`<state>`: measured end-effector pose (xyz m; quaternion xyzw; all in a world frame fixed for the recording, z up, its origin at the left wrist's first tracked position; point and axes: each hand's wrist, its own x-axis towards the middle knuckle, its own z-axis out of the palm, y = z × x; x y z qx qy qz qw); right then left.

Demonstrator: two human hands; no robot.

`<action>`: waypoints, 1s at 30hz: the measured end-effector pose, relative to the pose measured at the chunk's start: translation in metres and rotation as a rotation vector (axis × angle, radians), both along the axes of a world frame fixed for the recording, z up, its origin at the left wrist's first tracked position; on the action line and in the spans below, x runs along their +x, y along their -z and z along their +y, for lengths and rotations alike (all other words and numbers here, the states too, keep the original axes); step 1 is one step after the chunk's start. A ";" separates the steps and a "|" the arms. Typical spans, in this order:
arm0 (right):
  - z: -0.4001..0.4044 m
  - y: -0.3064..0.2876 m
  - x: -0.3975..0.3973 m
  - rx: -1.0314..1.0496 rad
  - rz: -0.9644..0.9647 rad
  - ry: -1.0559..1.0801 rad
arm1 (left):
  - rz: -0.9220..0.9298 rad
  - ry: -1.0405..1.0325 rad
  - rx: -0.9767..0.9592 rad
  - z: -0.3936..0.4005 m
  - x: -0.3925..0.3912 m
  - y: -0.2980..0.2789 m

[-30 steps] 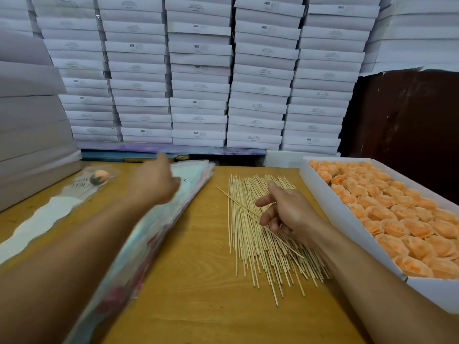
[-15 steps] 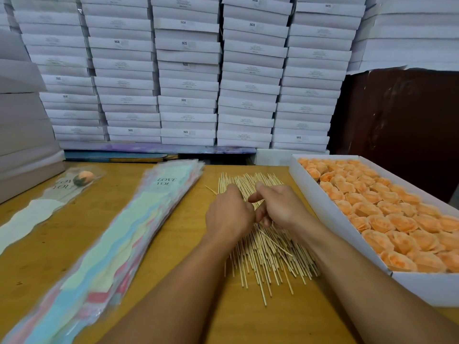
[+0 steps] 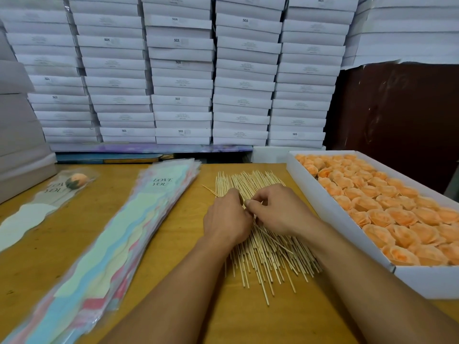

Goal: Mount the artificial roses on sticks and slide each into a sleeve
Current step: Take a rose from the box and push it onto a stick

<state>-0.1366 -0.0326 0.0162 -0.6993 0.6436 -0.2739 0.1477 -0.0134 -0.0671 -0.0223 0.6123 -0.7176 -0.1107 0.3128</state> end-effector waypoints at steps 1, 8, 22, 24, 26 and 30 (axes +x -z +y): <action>0.000 0.000 0.000 0.004 0.010 0.000 | -0.002 0.000 0.009 0.000 0.000 0.000; -0.002 0.003 0.001 0.009 0.041 0.025 | -0.026 -0.007 0.009 -0.005 0.002 0.003; -0.044 -0.059 -0.054 -0.068 0.163 0.325 | -0.045 0.009 0.028 -0.003 -0.001 0.001; -0.049 -0.066 -0.077 -0.042 0.178 0.420 | -0.039 0.012 0.015 -0.003 0.000 0.000; -0.053 -0.068 -0.096 0.020 0.202 0.473 | -0.040 0.020 -0.002 -0.002 -0.001 -0.002; -0.061 -0.064 -0.116 0.171 0.287 0.441 | -0.036 0.030 -0.001 0.002 -0.002 -0.004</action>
